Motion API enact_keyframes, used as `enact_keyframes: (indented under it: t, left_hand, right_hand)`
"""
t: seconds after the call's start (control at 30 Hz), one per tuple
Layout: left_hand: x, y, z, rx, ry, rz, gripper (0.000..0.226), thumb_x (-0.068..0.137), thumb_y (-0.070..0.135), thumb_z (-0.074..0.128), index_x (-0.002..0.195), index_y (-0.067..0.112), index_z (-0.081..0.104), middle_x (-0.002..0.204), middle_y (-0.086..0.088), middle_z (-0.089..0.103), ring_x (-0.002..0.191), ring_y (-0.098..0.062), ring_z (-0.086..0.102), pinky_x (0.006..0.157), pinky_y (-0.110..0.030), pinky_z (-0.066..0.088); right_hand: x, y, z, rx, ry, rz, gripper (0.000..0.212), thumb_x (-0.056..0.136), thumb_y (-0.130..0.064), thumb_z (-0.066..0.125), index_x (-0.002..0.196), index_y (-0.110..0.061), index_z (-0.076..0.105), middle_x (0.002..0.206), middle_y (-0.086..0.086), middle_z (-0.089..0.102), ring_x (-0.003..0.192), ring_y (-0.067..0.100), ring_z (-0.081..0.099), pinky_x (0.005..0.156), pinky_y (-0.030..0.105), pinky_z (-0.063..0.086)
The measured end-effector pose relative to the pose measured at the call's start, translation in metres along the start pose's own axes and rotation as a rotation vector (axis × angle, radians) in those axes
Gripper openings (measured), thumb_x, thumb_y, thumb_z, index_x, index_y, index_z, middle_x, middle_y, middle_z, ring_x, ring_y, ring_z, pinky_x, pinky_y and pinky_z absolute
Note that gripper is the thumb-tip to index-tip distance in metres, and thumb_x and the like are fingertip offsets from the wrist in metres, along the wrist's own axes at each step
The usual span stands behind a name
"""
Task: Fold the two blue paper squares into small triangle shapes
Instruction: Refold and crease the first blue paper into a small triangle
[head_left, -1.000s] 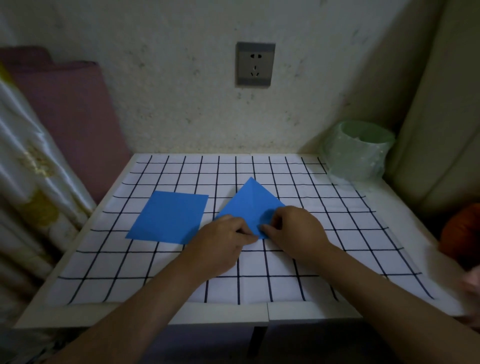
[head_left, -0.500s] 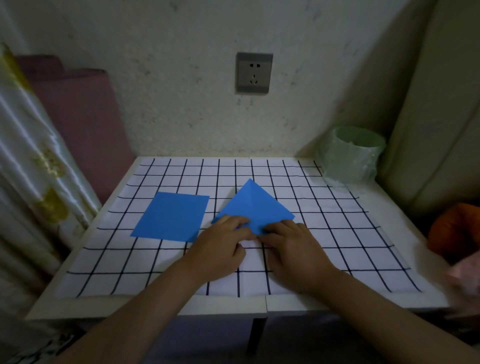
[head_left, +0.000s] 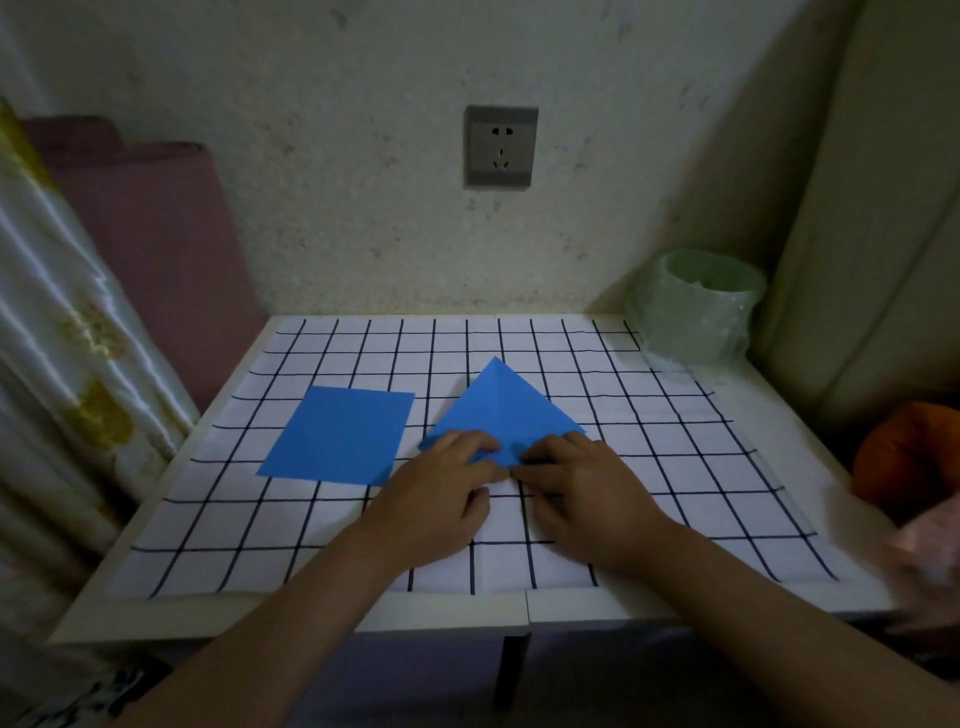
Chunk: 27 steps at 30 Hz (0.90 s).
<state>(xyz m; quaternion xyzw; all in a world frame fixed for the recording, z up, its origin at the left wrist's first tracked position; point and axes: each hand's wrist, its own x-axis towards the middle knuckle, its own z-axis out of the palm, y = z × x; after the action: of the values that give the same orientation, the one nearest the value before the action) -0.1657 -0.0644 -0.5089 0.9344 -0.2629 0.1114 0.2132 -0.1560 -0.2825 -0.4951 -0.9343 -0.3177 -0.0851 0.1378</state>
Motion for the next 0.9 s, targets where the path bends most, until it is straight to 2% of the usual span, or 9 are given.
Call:
enact_keyframes:
  t: [0.1,0.17,0.3,0.47,0.57,0.63,0.77,0.83,0.9]
  left_hand:
    - [-0.001,0.003,-0.002,-0.008,-0.001,-0.001,0.032,0.095,0.025,0.047,0.122,0.026,0.064,0.120,0.014,0.054,0.110,-0.002,0.049,0.081,-0.023,0.050]
    - [-0.004,0.003,-0.003,0.011,0.030,-0.032,0.033,0.094,0.026,0.051,0.123,0.027,0.067,0.123,0.010,0.054,0.112,-0.003,0.050,0.080,-0.016,0.042]
    - [-0.007,0.003,-0.004,0.019,0.053,-0.086,0.032,0.091,0.025,0.056,0.120,0.025,0.070,0.124,0.006,0.055,0.117,-0.006,0.046,0.086,-0.018,0.039]
    - [-0.009,-0.002,-0.005,-0.055,0.057,-0.154,0.029,0.091,0.020,0.058,0.115,0.020,0.073,0.130,0.009,0.060,0.120,-0.001,0.045,0.094,-0.006,0.030]
    - [-0.012,-0.005,-0.009,-0.081,0.055,-0.158,0.026,0.091,0.017,0.059,0.113,0.018,0.074,0.131,0.008,0.062,0.117,0.003,0.045,0.092,0.005,0.022]
    - [-0.013,-0.004,-0.010,-0.086,0.055,-0.149,0.026,0.092,0.018,0.060,0.114,0.018,0.073,0.132,0.007,0.062,0.118,0.004,0.045,0.093,0.005,0.022]
    - [-0.013,-0.005,-0.011,-0.125,0.058,-0.159,0.023,0.092,0.017,0.062,0.111,0.017,0.075,0.131,0.005,0.063,0.119,0.005,0.045,0.098,0.001,0.022]
    - [-0.014,-0.007,-0.011,-0.150,0.056,-0.168,0.022,0.092,0.015,0.062,0.109,0.016,0.075,0.131,0.004,0.063,0.119,0.004,0.046,0.099,0.000,0.023]
    - [-0.014,-0.007,-0.012,-0.188,0.067,-0.178,0.021,0.091,0.012,0.063,0.107,0.014,0.076,0.130,0.003,0.064,0.119,0.003,0.049,0.100,0.001,0.025]
  right_hand:
    - [0.000,0.002,-0.001,-0.012,0.004,-0.015,0.036,0.089,-0.028,0.051,0.120,-0.029,0.069,0.112,-0.004,0.064,0.097,0.020,0.058,0.079,0.036,0.047]
    - [0.000,0.003,-0.001,-0.047,-0.004,-0.015,0.037,0.089,-0.030,0.049,0.120,-0.030,0.069,0.117,-0.004,0.063,0.101,0.019,0.058,0.081,0.035,0.045]
    - [-0.001,0.006,-0.004,-0.071,-0.016,-0.004,0.038,0.091,-0.034,0.043,0.117,-0.031,0.070,0.125,-0.006,0.064,0.107,0.018,0.059,0.084,0.036,0.045]
    - [-0.005,0.008,-0.008,-0.042,0.046,-0.003,0.026,0.091,-0.026,0.053,0.104,-0.027,0.076,0.118,-0.001,0.070,0.100,0.022,0.065,0.080,0.040,0.053]
    - [-0.007,0.007,-0.008,-0.017,0.061,0.048,0.020,0.088,-0.019,0.058,0.093,-0.019,0.078,0.108,0.001,0.073,0.094,0.021,0.067,0.080,0.038,0.054]
    - [-0.008,0.010,-0.010,0.008,0.050,0.094,0.020,0.087,-0.016,0.058,0.085,-0.016,0.078,0.101,0.001,0.074,0.088,0.021,0.068,0.081,0.033,0.054]
    - [-0.011,0.014,-0.012,0.035,0.063,0.145,0.020,0.089,-0.017,0.059,0.088,-0.016,0.078,0.113,-0.003,0.072,0.098,0.015,0.066,0.088,0.020,0.043]
    - [-0.012,0.013,-0.011,0.032,0.044,0.132,0.021,0.090,-0.017,0.057,0.087,-0.015,0.078,0.114,-0.002,0.072,0.099,0.014,0.065,0.089,0.018,0.041]
    - [-0.012,0.013,-0.012,0.039,0.034,0.107,0.021,0.089,-0.016,0.056,0.084,-0.014,0.077,0.110,0.002,0.072,0.095,0.016,0.066,0.091,0.024,0.048]
